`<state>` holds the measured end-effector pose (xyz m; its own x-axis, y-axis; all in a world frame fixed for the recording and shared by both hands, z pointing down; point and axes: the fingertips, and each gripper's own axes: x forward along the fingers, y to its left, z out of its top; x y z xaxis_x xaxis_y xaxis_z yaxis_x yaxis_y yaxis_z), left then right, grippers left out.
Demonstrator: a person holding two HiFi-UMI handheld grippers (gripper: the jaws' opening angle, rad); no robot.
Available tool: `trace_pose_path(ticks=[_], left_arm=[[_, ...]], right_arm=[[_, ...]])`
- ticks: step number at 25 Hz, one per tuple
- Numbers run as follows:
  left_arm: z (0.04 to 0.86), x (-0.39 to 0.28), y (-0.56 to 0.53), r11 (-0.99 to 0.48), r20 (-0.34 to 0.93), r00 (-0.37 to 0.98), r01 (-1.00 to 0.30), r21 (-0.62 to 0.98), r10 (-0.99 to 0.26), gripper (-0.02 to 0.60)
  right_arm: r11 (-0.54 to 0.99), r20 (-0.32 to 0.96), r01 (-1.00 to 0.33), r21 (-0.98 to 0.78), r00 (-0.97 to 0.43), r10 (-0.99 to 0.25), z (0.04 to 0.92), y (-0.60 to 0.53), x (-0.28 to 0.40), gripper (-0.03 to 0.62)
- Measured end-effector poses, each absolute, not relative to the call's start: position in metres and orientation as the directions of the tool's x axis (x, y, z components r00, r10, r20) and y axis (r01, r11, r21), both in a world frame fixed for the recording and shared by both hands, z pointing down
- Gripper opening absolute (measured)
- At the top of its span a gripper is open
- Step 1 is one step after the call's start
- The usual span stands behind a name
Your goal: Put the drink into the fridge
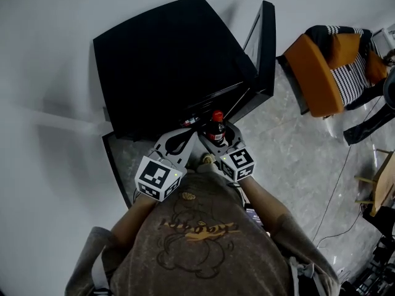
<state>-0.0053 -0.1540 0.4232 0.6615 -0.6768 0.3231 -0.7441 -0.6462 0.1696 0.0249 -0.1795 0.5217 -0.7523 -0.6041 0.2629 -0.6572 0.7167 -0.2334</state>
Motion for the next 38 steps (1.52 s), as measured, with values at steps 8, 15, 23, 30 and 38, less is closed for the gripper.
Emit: trace_pose_path(ticks=[8,15,23,30,38], left_arm=[[0.429,-0.002,-0.150,-0.642,0.322,0.661,-0.745,0.178,-0.678,0.003],[0.439,0.002,-0.150,-0.630,0.325,0.651,-0.755,0.183,-0.686,0.003],[0.450,-0.004,-0.152,-0.610,0.331,0.633,-0.771,0.185,-0.700,0.003],[0.464,-0.007,-0.151,-0.609,0.341,0.635,-0.769,0.196,-0.693,0.003],[0.481,-0.009,-0.152,-0.620,0.352,0.648,-0.758,0.204,-0.676,0.003]], right_arm=[[0.737,0.298,-0.643,-0.209,-0.760,-0.578,0.545,-0.194,0.011,0.314],[0.744,0.307,-0.637,-0.200,-0.762,-0.570,0.561,-0.212,0.003,0.314],[0.746,0.318,-0.638,-0.191,-0.759,-0.568,0.580,-0.232,-0.003,0.314],[0.749,0.321,-0.639,-0.178,-0.757,-0.569,0.594,-0.250,-0.014,0.314],[0.751,0.318,-0.639,-0.168,-0.756,-0.572,0.607,-0.270,-0.029,0.314]])
